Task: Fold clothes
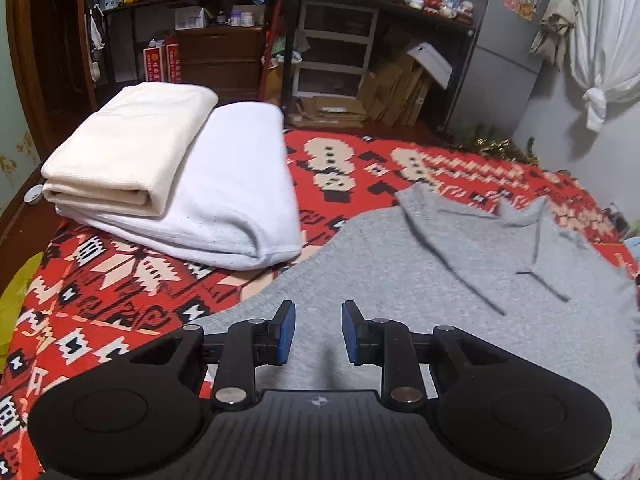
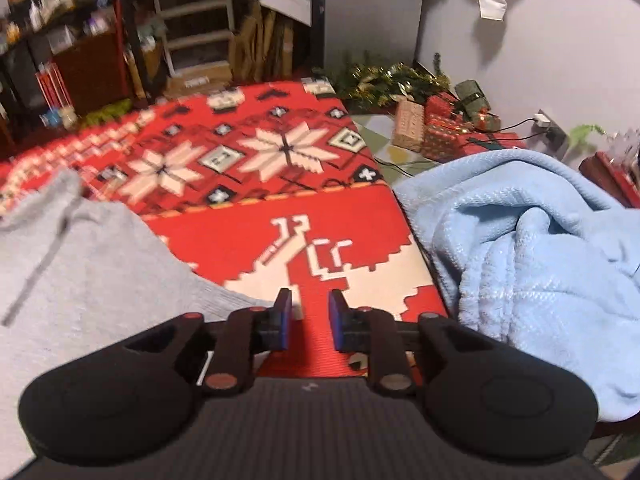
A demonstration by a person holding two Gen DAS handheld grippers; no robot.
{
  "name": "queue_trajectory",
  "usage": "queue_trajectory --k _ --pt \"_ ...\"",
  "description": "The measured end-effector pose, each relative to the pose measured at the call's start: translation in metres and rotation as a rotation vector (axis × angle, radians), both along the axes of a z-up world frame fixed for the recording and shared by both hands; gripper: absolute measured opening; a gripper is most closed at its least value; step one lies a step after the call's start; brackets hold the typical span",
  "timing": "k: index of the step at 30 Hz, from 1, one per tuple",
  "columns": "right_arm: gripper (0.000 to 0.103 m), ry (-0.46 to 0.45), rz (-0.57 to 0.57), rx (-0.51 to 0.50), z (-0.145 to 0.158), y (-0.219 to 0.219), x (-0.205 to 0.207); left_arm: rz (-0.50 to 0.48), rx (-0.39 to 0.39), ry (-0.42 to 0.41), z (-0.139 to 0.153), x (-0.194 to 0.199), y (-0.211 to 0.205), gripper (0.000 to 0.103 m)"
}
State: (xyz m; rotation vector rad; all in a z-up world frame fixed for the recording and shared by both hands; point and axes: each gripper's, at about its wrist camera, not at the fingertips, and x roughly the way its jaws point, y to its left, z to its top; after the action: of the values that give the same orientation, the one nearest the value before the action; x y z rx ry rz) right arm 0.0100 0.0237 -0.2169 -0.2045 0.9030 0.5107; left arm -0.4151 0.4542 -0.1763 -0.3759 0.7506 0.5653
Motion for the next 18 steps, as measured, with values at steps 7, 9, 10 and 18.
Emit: queue_trajectory --k 7,9,10,18 --pt "0.022 0.130 -0.033 0.156 0.011 -0.017 -0.039 -0.028 -0.012 -0.039 0.008 -0.001 -0.010 0.025" --pt "0.028 0.162 -0.055 0.181 0.006 -0.017 -0.043 -0.041 -0.013 -0.033 0.006 0.001 -0.013 0.025" --pt "0.030 0.179 -0.065 0.193 0.004 -0.017 -0.046 -0.044 -0.018 -0.031 0.005 0.002 -0.014 0.025" --pt "0.019 0.284 -0.130 0.237 -0.012 -0.010 -0.057 -0.059 -0.043 -0.038 0.000 0.001 -0.022 0.025"
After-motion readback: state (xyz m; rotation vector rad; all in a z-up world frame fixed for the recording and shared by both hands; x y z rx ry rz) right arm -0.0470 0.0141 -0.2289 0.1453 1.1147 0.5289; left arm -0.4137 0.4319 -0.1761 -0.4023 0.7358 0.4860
